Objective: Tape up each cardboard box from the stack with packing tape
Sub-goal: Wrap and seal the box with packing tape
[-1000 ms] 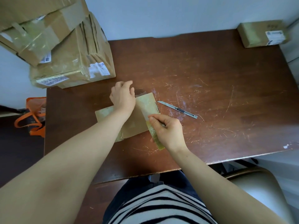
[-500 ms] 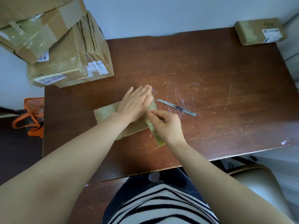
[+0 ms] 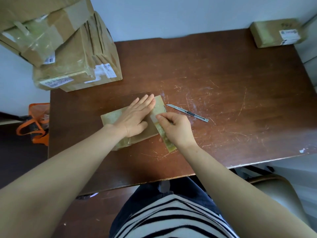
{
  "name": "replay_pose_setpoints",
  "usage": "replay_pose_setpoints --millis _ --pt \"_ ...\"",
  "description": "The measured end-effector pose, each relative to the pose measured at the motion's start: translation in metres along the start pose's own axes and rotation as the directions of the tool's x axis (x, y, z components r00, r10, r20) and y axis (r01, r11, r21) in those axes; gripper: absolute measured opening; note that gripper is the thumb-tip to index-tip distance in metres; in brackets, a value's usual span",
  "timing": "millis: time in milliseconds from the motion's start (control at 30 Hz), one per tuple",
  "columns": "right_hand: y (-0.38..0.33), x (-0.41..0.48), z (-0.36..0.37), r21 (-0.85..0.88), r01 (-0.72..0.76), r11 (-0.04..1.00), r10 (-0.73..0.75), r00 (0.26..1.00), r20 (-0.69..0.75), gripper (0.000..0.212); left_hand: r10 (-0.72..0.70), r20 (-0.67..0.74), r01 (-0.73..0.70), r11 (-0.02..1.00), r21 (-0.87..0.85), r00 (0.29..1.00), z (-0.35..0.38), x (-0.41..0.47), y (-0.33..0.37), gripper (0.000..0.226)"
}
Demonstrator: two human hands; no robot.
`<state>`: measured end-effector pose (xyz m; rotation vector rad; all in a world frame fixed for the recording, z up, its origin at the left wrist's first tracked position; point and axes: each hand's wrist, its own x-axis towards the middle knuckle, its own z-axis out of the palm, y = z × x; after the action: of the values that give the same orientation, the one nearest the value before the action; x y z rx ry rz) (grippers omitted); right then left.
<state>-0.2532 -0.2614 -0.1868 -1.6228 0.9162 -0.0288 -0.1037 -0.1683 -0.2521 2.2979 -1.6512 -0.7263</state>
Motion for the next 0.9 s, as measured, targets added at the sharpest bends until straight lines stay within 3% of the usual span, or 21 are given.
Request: replay_pose_setpoints --millis 167,267,467,567,633,733,900 --pt "0.011 -0.017 -0.005 0.059 -0.066 0.996 0.06 0.994 0.088 0.026 -0.026 0.055 0.023 0.998 0.066 0.998 -0.001 -0.001 0.001 0.075" --pt "0.021 -0.029 -0.006 0.081 -0.083 0.993 0.079 0.996 0.048 0.023 -0.04 0.059 0.036 0.997 0.075 0.997 -0.002 0.0 0.002 0.076" --pt "0.039 -0.034 -0.002 0.187 -0.328 0.926 0.322 0.945 0.06 0.021 -0.055 0.065 0.055 0.999 0.004 0.996 -0.007 -0.003 0.007 0.068" --pt "0.039 -0.023 0.002 0.18 -0.377 0.909 0.369 0.926 0.078 0.02 -0.153 -0.023 0.152 0.988 -0.032 0.988 -0.019 0.007 0.022 0.052" --pt "0.04 -0.019 0.005 0.197 -0.399 0.896 0.391 0.917 0.082 0.019 -0.233 -0.099 0.239 0.97 0.055 0.968 -0.014 0.02 0.037 0.057" --pt "0.04 -0.017 0.005 0.219 -0.413 0.884 0.405 0.911 0.081 0.017 -0.302 -0.096 0.315 0.932 0.181 0.948 0.014 0.027 0.051 0.071" --pt "0.039 -0.016 0.006 0.247 -0.415 0.876 0.408 0.909 0.082 0.015 -0.29 -0.123 0.312 0.918 0.246 0.949 0.024 0.023 0.049 0.074"
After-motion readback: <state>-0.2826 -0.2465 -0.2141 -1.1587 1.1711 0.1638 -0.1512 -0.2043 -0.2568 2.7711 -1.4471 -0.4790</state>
